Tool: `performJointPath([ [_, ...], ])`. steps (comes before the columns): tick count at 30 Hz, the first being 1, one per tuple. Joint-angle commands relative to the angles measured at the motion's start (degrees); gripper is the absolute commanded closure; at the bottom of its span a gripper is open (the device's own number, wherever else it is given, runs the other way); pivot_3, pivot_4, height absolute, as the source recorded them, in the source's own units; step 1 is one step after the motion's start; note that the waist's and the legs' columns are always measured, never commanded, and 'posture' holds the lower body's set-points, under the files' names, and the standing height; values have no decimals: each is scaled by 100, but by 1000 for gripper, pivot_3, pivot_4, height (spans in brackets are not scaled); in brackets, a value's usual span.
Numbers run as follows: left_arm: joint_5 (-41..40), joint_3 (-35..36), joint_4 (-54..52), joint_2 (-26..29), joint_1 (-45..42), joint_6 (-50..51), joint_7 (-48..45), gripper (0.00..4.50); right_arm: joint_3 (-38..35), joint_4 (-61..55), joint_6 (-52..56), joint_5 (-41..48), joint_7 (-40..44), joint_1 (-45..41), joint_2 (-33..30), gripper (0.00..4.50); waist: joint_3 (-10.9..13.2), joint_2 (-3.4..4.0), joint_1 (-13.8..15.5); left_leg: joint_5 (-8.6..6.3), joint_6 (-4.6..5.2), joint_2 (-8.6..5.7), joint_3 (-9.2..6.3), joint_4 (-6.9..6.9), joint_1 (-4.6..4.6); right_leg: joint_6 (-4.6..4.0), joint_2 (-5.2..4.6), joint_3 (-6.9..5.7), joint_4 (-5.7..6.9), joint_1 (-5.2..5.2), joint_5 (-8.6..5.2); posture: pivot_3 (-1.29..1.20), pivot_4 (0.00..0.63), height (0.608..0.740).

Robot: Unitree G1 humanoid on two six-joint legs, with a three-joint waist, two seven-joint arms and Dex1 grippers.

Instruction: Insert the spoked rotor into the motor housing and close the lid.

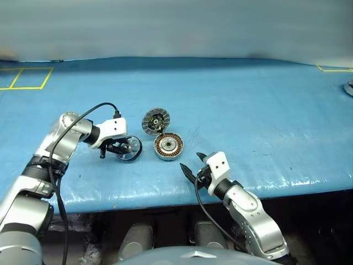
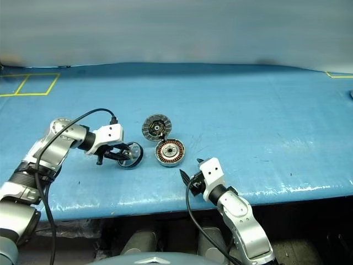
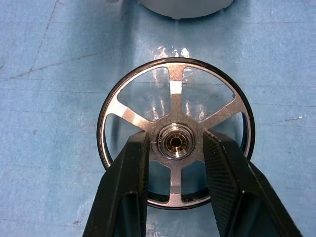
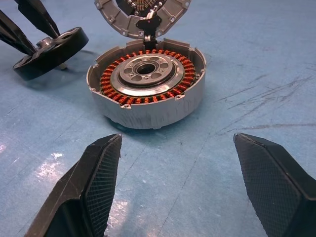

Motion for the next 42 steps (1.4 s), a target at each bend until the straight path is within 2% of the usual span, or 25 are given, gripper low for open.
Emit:
performJointPath([
  [1,-328,168,-536,321,171,253,-472,3232,-6,-145,-42,-9,30,19,-18,688,1,0,-16,-1,1,0,1,0,0,0,0,2,0,-1,0,0,150,740],
  [7,-1336,563,-2096,595,499,1159,-882,3232,-219,-133,-542,164,123,194,47,688,5,-2,1,-9,13,2,13,-2,-6,-4,-4,26,-5,-9,1,0,150,740],
  [9,-1591,653,-2434,539,494,1368,-822,3232,-242,-67,-722,191,235,283,6,688,5,-3,10,-9,14,1,13,2,-6,-2,-6,26,-7,-5,1,0,150,740],
  [13,-1783,713,-2713,90,306,1671,-249,3232,-211,99,-1062,209,420,437,-43,688,6,-3,11,-10,15,0,16,4,-3,21,-6,28,-7,-1,-12,0,150,740],
  [26,-702,-238,-2176,-1008,-243,1389,1160,3232,-103,338,-1286,-6,335,419,80,688,7,-4,5,-7,11,0,24,4,0,9,0,41,-5,-4,5,0,150,740],
  [33,-371,-413,-1791,-1095,-360,1165,1375,3232,-102,298,-1232,-33,293,423,103,688,7,-4,5,-7,9,1,23,3,0,6,0,41,-4,-6,6,0,150,740],
  [42,-277,-528,-1681,-991,-359,1127,1163,3232,-101,322,-1166,-54,278,304,140,688,7,-4,1,-7,10,0,23,3,-1,7,-1,42,-4,-6,6,0,150,740],
])
